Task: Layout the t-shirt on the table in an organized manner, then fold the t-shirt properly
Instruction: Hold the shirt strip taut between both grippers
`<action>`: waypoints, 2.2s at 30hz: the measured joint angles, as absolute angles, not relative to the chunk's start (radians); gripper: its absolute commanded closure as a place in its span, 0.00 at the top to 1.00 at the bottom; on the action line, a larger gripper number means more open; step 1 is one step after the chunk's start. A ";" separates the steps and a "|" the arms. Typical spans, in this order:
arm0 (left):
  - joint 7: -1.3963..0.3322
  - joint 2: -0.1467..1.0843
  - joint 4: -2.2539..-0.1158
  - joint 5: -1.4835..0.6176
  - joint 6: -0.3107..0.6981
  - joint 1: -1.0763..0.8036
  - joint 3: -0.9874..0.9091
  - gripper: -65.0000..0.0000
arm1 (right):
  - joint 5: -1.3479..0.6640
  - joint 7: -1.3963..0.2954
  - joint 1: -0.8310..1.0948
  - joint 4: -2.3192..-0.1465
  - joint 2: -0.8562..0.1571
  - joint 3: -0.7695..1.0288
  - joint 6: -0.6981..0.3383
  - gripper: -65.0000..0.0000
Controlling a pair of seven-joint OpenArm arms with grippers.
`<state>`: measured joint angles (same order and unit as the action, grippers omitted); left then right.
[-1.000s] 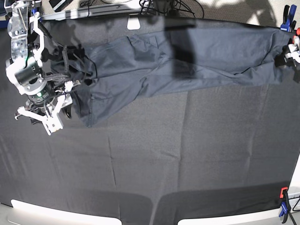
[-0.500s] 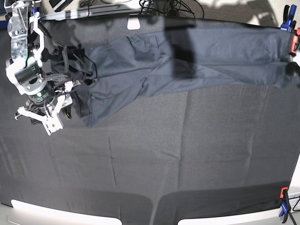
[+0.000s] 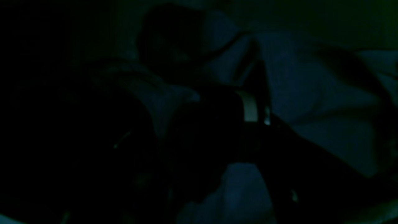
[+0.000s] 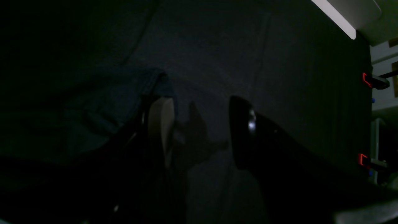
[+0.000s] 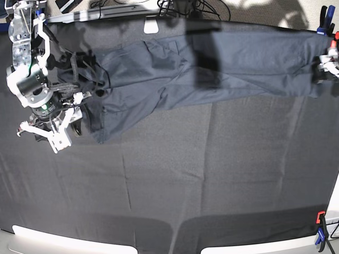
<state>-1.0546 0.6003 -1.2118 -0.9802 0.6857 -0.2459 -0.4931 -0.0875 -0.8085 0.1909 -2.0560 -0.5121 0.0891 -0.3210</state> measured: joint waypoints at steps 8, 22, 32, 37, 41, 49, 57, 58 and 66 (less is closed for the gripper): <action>-1.226 0.599 -1.211 -1.145 0.690 -0.246 -0.490 0.23 | -0.087 -0.804 0.191 -2.056 -0.513 0.089 -0.321 0.43; -1.008 0.766 -1.208 -1.078 0.693 -0.239 -0.479 0.00 | -0.088 -0.793 0.191 -2.056 -0.513 0.089 -0.321 0.43; -0.807 0.762 -1.208 -0.828 0.656 -0.223 -0.479 0.00 | -0.086 -0.747 0.191 -2.056 -0.513 0.089 -0.321 0.43; -0.849 0.763 -1.208 -0.849 0.637 -0.218 -0.479 0.00 | -0.083 -0.749 0.191 -2.056 -0.513 0.089 -0.321 0.43; -0.916 0.765 -1.208 -0.857 0.638 -0.221 -0.479 0.35 | -0.083 -0.752 0.191 -2.056 -0.513 0.089 -0.321 0.43; -0.881 0.717 -1.208 -0.774 0.640 -0.221 -0.479 0.45 | -0.083 -0.752 0.191 -2.056 -0.513 0.089 -0.321 0.43; -0.911 0.643 -1.209 -0.714 0.683 -0.221 -0.490 0.45 | -0.082 -0.755 0.191 -2.056 -0.513 0.089 -0.321 0.43; -0.957 0.643 -1.209 -0.770 0.684 -0.218 -0.491 0.45 | -0.083 -0.755 0.191 -2.056 -0.513 0.089 -0.321 0.43; -1.181 0.645 -1.208 -1.060 0.690 -0.221 -0.484 0.05 | -0.083 -0.755 0.191 -2.056 -0.513 0.089 -0.321 0.43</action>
